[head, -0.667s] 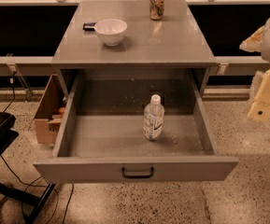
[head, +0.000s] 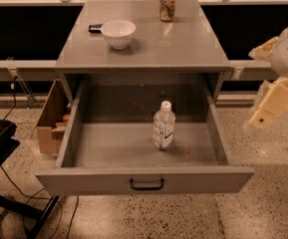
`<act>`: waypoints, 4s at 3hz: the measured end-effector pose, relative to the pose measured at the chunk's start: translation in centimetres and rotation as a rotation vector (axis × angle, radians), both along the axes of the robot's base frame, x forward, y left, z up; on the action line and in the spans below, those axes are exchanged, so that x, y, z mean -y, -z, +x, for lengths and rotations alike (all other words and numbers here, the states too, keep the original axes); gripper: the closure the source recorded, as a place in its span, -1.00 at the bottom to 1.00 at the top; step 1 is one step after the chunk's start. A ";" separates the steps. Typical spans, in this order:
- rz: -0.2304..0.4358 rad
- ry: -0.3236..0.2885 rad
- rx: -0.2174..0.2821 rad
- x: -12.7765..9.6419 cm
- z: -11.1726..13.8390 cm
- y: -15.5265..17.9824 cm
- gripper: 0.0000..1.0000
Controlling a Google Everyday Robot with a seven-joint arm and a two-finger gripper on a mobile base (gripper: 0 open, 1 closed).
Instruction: Pick blue plastic bottle from top drawer and place on counter
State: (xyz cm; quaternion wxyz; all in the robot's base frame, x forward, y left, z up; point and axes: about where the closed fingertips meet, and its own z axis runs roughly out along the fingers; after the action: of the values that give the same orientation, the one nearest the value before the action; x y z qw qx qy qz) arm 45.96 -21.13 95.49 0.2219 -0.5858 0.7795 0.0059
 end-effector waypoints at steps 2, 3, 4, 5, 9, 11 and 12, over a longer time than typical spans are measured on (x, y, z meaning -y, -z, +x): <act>0.462 -0.056 0.086 -2.7 4.7 11.5 -1.00; 0.728 -0.079 0.228 -6.4 9.4 13.2 -1.00; 0.910 -0.061 0.388 -8.5 14.7 13.3 -1.00; 0.944 -0.069 0.412 -9.6 15.7 14.4 -1.00; 0.981 -0.033 0.223 -10.4 16.0 21.4 -1.00; 1.045 -0.048 0.213 -11.5 15.4 23.7 -1.00; 1.055 -0.045 0.207 -12.1 15.5 25.2 -0.73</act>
Offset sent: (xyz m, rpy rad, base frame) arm 0.1701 0.0490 -0.1098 0.9683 -0.5708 -0.0473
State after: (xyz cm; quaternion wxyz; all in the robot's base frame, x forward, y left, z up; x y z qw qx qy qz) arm 61.50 -9.01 70.33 0.5615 -0.4087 0.6322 0.3436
